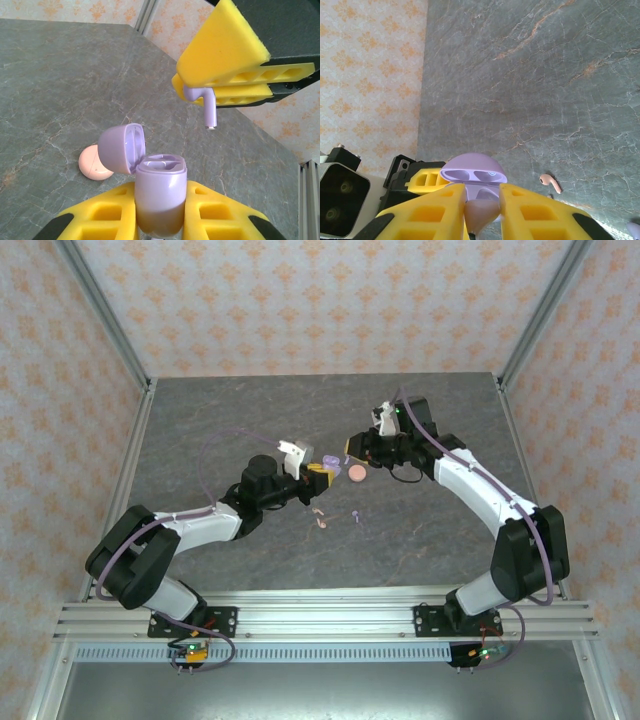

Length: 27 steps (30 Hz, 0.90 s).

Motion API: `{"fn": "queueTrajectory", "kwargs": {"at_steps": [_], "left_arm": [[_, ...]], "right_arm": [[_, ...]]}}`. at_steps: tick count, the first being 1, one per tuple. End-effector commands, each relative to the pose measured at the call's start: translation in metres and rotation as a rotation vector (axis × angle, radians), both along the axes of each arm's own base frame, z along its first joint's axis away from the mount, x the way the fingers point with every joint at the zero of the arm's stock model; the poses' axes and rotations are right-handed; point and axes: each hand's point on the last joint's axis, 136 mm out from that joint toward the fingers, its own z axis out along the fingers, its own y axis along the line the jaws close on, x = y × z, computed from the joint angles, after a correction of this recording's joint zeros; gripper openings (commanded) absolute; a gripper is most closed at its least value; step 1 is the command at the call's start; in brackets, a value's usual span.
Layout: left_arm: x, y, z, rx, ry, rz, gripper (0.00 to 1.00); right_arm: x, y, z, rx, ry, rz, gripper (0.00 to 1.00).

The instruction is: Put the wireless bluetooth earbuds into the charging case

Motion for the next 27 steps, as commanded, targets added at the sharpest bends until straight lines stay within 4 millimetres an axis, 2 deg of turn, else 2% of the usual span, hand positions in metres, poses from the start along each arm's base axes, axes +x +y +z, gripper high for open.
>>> {"fn": "queueTrajectory", "kwargs": {"at_steps": [1,27], "left_arm": [[-0.002,-0.011,0.023,-0.032,-0.045,-0.035,0.2],[-0.002,-0.026,0.025,-0.026,-0.026,-0.052,0.2]], "right_arm": [[0.007,0.003,0.028,0.042,-0.064,-0.002,0.25],[0.011,0.008,0.017,0.035,-0.047,-0.013,0.25]]}}
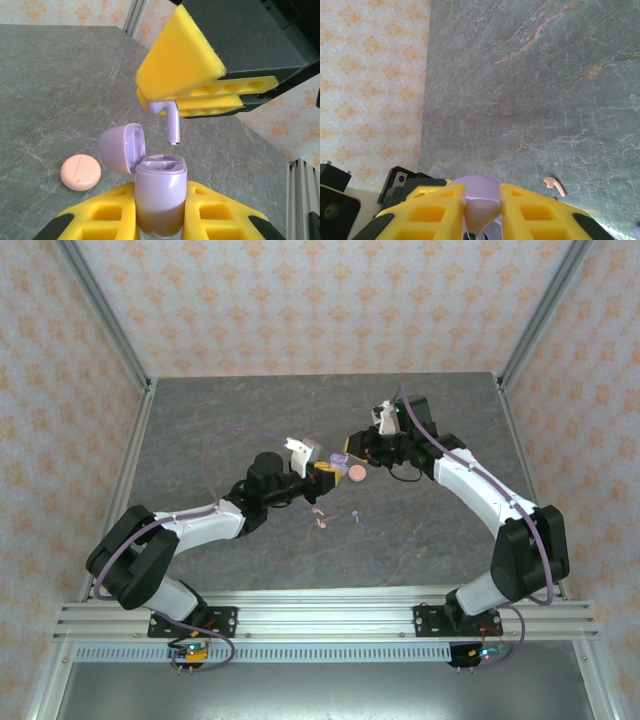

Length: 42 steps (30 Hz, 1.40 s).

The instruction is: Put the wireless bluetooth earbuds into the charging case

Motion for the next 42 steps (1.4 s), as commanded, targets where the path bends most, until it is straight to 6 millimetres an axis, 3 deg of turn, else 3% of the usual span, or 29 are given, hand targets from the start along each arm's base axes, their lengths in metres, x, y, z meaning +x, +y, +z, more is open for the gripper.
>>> {"fn": "queueTrajectory", "kwargs": {"at_steps": [1,42], "left_arm": [[0.002,-0.01,0.012,-0.021,-0.017,-0.018,0.2],[0.012,0.0,0.023,-0.059,-0.005,0.078,0.2]], "right_arm": [[0.008,0.006,0.014,0.02,-0.044,-0.002,0.25],[-0.005,0.007,-0.017,-0.076,0.014,0.014,0.24]]}}
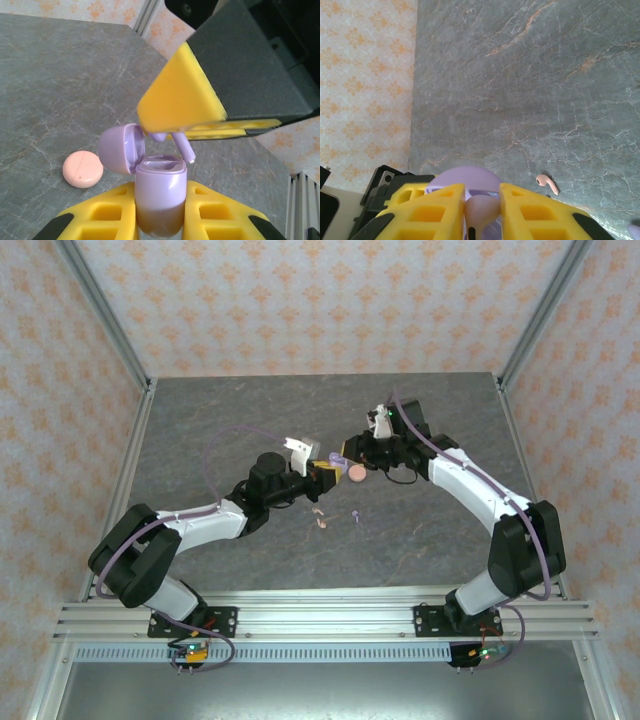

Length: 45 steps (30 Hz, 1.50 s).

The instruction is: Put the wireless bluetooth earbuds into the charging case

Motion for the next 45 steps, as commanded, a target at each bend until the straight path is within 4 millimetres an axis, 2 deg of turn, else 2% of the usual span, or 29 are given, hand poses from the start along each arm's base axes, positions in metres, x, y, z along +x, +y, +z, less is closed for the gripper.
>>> {"fn": "queueTrajectory", "kwargs": {"at_steps": [1,13,17,22,27,30,37,45], "left_arm": [[0.004,-0.003,0.027,-0.033,-0.058,0.013,0.2],[0.007,-0.001,0.017,-0.01,-0.028,0.033,0.2],[0.012,0.01,0.004,0.059,0.01,0.095,0.2],[0.009,0.029,-0.011,0.181,0.049,0.158,0.2],[0.0,0.041,-0.012,0.235,0.063,0.17,0.2],[-0.004,0.045,-0.011,0.263,0.073,0.168,0.2],[-0.011,0.047,0.0,0.262,0.068,0.153,0.2],[-0.012,0.049,-0.003,0.276,0.078,0.155,0.2]], "right_arm": [[-0.001,0.0,-0.002,-0.033,-0.011,-0.003,0.24],[0.015,-0.009,0.022,-0.012,-0.121,-0.128,0.2],[0.016,-0.023,0.019,-0.084,-0.144,-0.178,0.2],[0.005,-0.059,-0.019,-0.342,-0.089,-0.205,0.2],[-0.011,-0.097,-0.061,-0.568,-0.011,-0.224,0.2],[-0.018,-0.111,-0.084,-0.652,0.033,-0.22,0.2],[-0.022,-0.128,-0.135,-0.755,0.137,-0.214,0.2],[-0.016,-0.129,-0.17,-0.794,0.206,-0.206,0.2]]}}
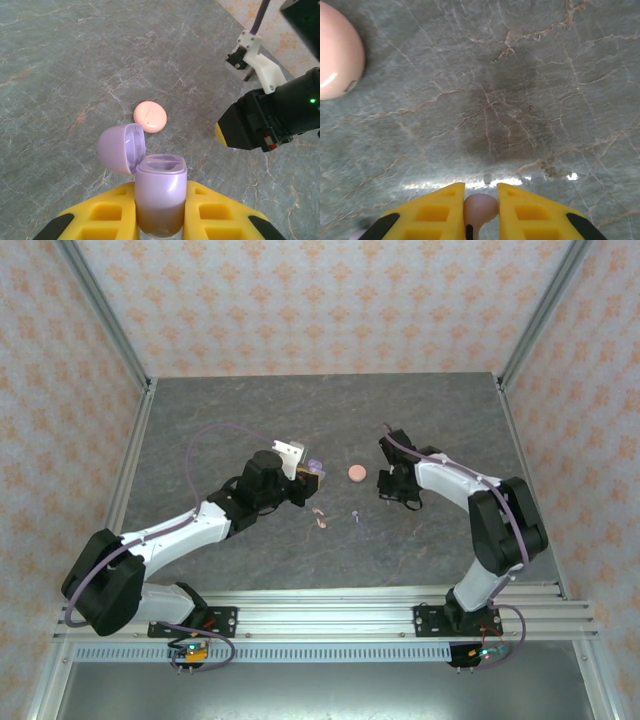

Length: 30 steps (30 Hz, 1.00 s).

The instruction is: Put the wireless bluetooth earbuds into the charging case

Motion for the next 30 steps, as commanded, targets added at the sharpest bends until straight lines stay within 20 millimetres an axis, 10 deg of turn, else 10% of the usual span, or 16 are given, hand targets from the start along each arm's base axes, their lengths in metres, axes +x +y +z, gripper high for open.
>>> {"fn": "queueTrajectory", "kwargs": {"at_steps": [1,30], "left_arm": [[0.001,0.0,0.015,0.01,-0.034,0.004,0.2],[0.001,0.001,0.011,0.018,-0.025,0.003,0.19]], "right_arm": [[0.004,-0.007,-0.011,-0.046,0.01,-0.01,0.2],[-0.009,-0.002,-0.022,-0.016,0.195,0.026,0.35]]}}
